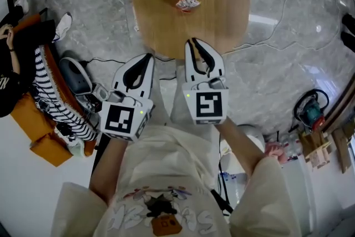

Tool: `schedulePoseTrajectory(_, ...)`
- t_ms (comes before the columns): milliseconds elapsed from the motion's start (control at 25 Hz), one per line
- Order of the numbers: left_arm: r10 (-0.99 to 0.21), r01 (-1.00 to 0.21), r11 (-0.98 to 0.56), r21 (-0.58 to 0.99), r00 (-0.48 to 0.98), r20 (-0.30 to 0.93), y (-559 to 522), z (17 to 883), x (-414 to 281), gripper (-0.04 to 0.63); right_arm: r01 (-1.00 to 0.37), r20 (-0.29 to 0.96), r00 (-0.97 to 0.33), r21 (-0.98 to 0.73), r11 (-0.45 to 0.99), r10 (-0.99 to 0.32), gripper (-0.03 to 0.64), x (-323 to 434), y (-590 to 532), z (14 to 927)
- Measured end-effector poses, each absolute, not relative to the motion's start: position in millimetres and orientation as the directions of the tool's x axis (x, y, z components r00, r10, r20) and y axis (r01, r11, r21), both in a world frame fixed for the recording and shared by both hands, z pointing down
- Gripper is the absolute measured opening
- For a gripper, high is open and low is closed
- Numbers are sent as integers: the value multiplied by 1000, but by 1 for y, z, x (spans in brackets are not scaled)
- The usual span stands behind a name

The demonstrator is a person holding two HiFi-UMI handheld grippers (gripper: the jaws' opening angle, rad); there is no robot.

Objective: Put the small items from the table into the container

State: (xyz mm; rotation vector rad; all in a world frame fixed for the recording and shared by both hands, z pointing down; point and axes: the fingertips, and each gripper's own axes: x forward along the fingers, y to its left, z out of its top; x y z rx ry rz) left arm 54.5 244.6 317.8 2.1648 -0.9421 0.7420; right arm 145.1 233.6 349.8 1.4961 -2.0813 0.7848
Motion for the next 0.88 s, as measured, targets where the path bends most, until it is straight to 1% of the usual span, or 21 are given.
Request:
schedulePoseTrajectory(160,-391,-773,-538,336,583,713,253,328,55,9,-961,659,-277,-178,212,-699,19,151,234,361)
schedulePoseTrajectory(360,-391,-764,-540,353,599,698,259,344,57,9,-956,645,-291,-185,226,-706,43,150,234,375)
schedulePoseTrajectory(600,-365,-778,-524,347,573,733,275,378,50,9,-958,660,-284,-167,232,-695,57,155,241,407)
schedulePoseTrajectory(760,-381,-791,-498,356,568,729,275,397,47,9,-964,665,-262,-149,219,-700,62,165,245,426)
schedulePoseTrajectory(880,-397,-802,-486,348,557,730,276,413,45,9,-962,653,-263,-125,242,-710,63,170,243,436)
